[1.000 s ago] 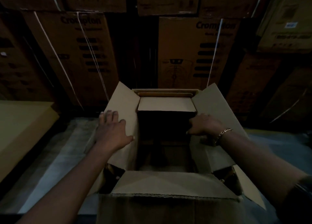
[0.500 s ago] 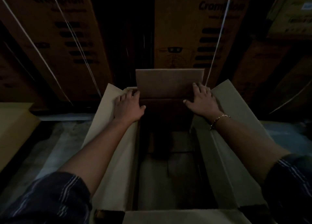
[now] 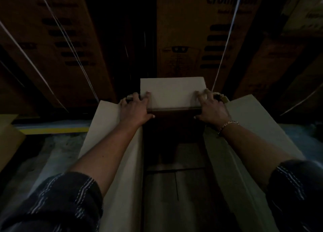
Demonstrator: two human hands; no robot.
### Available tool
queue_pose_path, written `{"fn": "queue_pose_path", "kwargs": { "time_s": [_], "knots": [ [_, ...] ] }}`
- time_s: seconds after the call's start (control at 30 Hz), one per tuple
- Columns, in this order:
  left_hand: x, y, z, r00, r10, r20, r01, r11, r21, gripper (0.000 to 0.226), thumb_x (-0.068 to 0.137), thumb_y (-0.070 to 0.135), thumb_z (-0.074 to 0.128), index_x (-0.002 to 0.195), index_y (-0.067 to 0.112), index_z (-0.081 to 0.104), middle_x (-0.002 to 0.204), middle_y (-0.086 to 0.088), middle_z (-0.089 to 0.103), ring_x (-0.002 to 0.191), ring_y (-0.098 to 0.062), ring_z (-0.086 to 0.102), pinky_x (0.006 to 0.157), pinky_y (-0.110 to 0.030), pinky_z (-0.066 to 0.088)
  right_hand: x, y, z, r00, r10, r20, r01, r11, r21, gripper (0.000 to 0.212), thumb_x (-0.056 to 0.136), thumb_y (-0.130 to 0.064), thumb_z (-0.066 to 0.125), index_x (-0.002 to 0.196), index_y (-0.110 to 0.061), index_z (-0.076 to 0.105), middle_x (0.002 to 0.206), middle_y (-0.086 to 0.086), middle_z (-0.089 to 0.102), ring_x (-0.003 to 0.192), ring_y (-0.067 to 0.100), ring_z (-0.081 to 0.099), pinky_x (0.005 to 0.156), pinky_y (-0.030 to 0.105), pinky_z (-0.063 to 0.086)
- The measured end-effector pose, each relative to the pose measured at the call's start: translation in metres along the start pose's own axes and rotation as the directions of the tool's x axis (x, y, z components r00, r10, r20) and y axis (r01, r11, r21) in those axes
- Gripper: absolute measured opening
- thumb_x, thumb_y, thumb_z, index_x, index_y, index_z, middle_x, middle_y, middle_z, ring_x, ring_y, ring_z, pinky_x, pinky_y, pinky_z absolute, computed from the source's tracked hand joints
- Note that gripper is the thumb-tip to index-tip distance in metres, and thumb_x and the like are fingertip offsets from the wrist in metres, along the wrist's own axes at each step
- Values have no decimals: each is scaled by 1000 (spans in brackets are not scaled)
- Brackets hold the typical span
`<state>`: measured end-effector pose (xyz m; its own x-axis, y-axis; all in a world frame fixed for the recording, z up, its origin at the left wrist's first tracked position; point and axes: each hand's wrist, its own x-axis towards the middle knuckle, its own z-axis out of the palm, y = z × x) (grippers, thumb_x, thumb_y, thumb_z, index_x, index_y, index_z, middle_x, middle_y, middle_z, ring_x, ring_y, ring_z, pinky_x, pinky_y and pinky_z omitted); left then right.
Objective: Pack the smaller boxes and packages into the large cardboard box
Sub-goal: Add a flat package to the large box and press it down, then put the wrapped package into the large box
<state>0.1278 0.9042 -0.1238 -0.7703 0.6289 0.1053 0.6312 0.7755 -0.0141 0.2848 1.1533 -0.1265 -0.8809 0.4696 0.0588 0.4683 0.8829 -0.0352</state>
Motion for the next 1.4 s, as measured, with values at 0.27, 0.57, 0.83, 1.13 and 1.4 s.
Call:
{"fn": "queue_pose_path", "kwargs": {
  "time_s": [0.27, 0.57, 0.83, 1.13, 1.4],
  "knots": [
    [24, -7, 1, 996, 55, 70, -51, 997, -55, 85, 76, 68, 66, 146, 34, 31, 136, -14, 38, 120, -39, 50, 92, -51, 45, 20, 21, 0, 997, -34, 63, 25, 989, 145, 90, 75, -44, 79, 150, -36, 30, 148, 8, 31, 129, 38, 45, 107, 47, 36],
    [11, 0, -3, 998, 37, 46, -42, 993, 113, 96, 82, 72, 52, 156, 26, 12, 154, -18, 27, 136, -38, 33, 107, -50, 27, 3, 5, -20, 999, -17, 39, 25, 976, -216, 98, 81, -62, 61, 156, -28, 9, 163, 8, 15, 138, 40, 32, 108, 52, 30],
    [-39, -5, -31, 999, 33, 35, -38, 985, 171, 97, 85, 72, 45, 158, 24, 3, 165, -17, 3, 150, -40, 4, 118, -58, 9, -54, 7, -54, 996, -79, -30, 74, 990, -123, 91, 82, -66, 52, 155, -27, 14, 163, 5, 18, 146, 31, 23, 113, 50, 25],
    [-162, -6, -111, 991, 55, -123, -30, 980, 194, 93, 87, 78, 31, 158, 26, 3, 167, -12, -3, 152, -33, -5, 118, -57, 2, -141, 7, -112, 990, -103, -100, 105, 994, 18, 87, 85, -69, 47, 156, -31, 14, 165, 1, 14, 147, 31, 21, 114, 52, 22],
    [-276, -77, -159, 958, -150, -244, 178, 979, 95, 99, 77, 88, 10, 157, 30, 11, 167, -7, 3, 152, -29, 0, 118, -57, 6, -176, -51, -169, 968, -212, -134, 220, 975, 43, 83, 90, -65, 49, 156, -32, 11, 165, -2, 12, 146, 29, 21, 113, 52, 22]
  ]
}}
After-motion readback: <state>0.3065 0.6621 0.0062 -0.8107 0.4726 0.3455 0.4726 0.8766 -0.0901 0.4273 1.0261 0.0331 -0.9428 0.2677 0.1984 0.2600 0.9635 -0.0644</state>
